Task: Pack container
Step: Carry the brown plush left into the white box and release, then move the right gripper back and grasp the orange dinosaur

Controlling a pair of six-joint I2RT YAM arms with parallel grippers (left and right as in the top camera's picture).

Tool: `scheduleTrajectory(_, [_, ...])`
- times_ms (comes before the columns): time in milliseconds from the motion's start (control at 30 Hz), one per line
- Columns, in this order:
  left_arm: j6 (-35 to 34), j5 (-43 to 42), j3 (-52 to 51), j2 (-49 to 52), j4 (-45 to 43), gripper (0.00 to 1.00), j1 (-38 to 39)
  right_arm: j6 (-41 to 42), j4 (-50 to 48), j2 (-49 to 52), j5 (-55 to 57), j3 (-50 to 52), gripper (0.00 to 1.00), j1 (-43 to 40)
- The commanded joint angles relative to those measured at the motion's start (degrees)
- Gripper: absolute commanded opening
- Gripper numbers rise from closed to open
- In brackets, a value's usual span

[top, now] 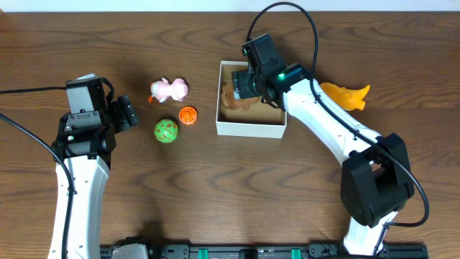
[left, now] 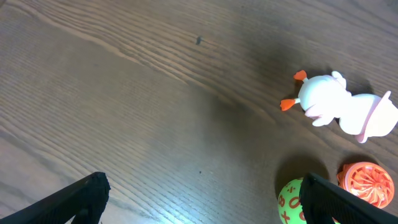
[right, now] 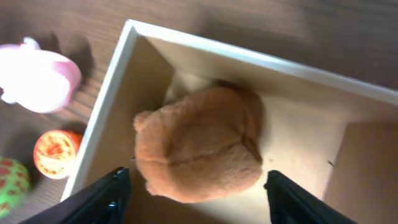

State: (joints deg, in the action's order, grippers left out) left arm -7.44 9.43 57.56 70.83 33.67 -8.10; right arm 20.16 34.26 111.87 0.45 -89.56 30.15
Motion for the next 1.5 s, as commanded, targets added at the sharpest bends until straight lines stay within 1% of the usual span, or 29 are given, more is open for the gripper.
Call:
scheduleTrajectory(0, [0.6, 0.9, 1.1, 0.2, 0.2, 0.98, -0.2, -1.0, 1.8, -5.0, 5.7, -0.3, 0.71, -0.2])
scheduleTrajectory(100, [0.6, 0.9, 1.1, 0.2, 0.2, 0.98, -0.2, -0.9, 5.9, -9.9, 9.0, -0.3, 0.75, -1.7])
scheduleTrajectory(167, [0.6, 0.9, 1.1, 0.2, 0.2, 0.98, -0.2, -0.9, 9.7, -13.8, 9.2, -0.3, 0.75, -4.3])
scheduleTrajectory(300, [0.6, 0.9, 1.1, 0.2, 0.2, 0.98, -0.2, -0.9, 15.4, -19.0, 9.2, -0.3, 0.79, -10.9])
scheduleTrajectory(433, [0.6, 0.9, 1.1, 0.2, 0.2, 0.98, -0.2, -0.9, 20.2, -20.1, 8.9, -0.3, 0.80, -19.2])
scheduleTrajectory(533, [0.6, 0.9, 1.1, 0.2, 0.2, 0.98, -0.2, -0.9, 22.3, -18.9, 7.4, 0.8, 0.82, -24.2])
scheduleTrajectory(633, [0.6, 0.9, 1.1, 0.2, 0.2, 0.98, -0.2, -0.9, 22.8, -16.9, 5.5, 2.3, 0.88, -27.0])
scheduleTrajectory(767, [0.5, 0.9, 1.1, 0.2, 0.2, 0.98, -0.2, -0.9, 22.5, -12.9, 5.4, 3.8, 0.89, -27.9])
scheduleTrajectory(900, [0.6, 0.9, 1.1, 0.2, 0.2, 0.98, -0.2, -1.1, 21.4, -7.1, 6.6, 4.0, 0.93, -28.2])
scheduleTrajectory(1000, [0.6, 0.9, 1.1, 0.2, 0.2, 0.98, -0.2, -2.1, 19.6, -2.8, 6.7, 4.0, 0.94, -28.7])
scheduleTrajectory(1200, [0.6, 0.9, 1.1, 0.2, 0.2, 0.98, -0.2, -2.2, 15.8, 3.6, 6.8, 4.0, 0.93, -30.4])
scheduleTrajectory(1300, [0.6, 0.9, 1.1, 0.2, 0.2, 0.98, -0.2, -2.3, 14.4, 5.4, 6.3, 4.0, 0.89, -31.1])
scheduleTrajectory(1367, [0.6, 0.9, 1.1, 0.2, 0.2, 0.98, -0.2, -2.3, 13.9, 6.2, 6.4, 4.0, 0.84, -31.2])
scheduleTrajectory(1400, [0.6, 0.9, 1.1, 0.2, 0.2, 0.98, -0.2, -2.5, 13.7, 6.4, 6.2, 4.0, 0.80, -31.3])
scheduleTrajectory(1433, [0.6, 0.9, 1.1, 0.2, 0.2, 0.98, -0.2, -2.7, 13.4, 6.8, 6.1, 4.0, 0.75, -31.3])
scheduleTrajectory(1467, [0.6, 0.9, 1.1, 0.2, 0.2, 0.98, -0.2, -2.7, 13.2, 6.9, 6.1, 4.0, 0.65, -31.3])
